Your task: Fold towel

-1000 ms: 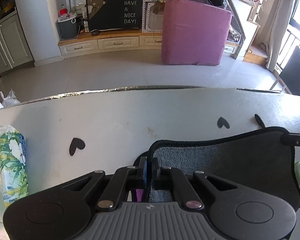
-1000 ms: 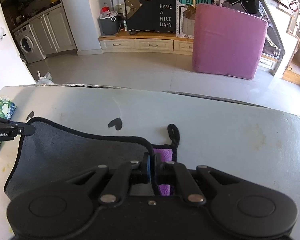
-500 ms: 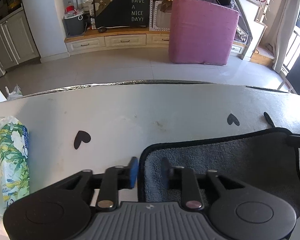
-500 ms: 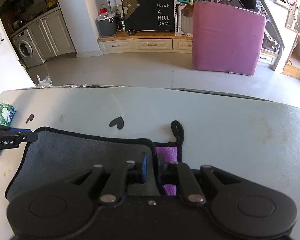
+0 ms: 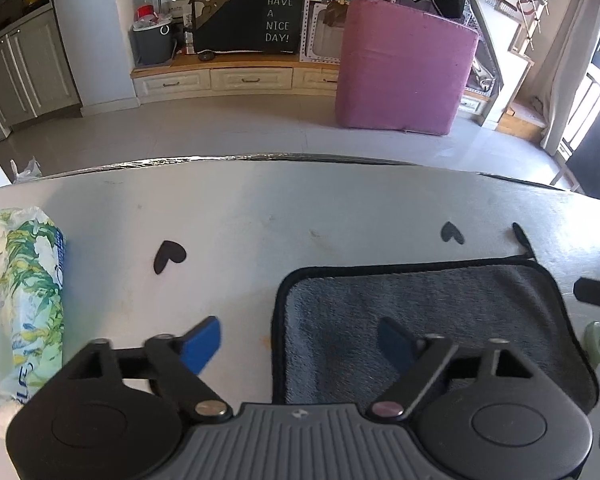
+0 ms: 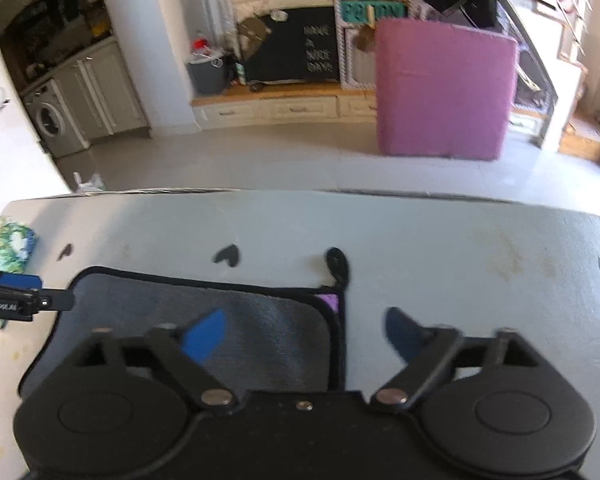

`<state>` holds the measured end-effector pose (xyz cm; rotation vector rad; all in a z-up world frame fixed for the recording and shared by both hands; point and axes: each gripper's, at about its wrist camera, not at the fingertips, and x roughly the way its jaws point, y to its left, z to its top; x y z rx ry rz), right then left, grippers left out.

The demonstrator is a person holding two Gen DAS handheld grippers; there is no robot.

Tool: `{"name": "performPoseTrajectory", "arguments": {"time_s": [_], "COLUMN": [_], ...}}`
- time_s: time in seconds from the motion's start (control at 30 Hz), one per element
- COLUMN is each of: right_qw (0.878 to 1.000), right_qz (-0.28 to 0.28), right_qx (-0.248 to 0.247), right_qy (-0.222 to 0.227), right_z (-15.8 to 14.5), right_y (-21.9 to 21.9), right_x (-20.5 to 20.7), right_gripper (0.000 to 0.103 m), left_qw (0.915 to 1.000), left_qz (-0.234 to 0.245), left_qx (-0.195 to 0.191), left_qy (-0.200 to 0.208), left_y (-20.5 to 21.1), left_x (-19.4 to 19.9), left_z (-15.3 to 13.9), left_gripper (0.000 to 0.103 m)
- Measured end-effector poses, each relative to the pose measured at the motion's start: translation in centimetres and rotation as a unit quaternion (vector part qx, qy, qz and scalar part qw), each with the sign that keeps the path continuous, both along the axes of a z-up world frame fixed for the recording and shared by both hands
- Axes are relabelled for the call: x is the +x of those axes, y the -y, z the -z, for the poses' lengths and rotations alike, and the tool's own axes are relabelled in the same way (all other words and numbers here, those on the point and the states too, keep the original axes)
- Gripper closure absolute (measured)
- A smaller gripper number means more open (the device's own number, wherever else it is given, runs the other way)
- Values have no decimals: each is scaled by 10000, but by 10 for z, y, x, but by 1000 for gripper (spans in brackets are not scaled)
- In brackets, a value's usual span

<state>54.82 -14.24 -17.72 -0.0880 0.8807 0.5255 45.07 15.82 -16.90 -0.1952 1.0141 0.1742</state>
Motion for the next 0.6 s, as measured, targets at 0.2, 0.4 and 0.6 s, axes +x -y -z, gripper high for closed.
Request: {"name": "performPoseTrajectory", "arguments": {"time_s": [0.2,0.4,0.6], "right_qw": [9999,9999,9997], "right_qz": [-85,-55,84], "right_qx": [125,89,186], "right_qy": [14,112,119], "right_z": [-9,-22,-35], "right_y": [-2,-2,6], "right_x": [-14,-29,-41], "right_gripper": [0,0,0], "left_qw": [9998,9994,9990], "left_qz": [150,193,181], "left_qx": [-77,-30,43], "left_qy": [132,301,396], "left_y": [13,27,38], "left_x": [-12,-23,-39], "left_z": [-12,-32,-51], "left_gripper": [0,0,0]}}
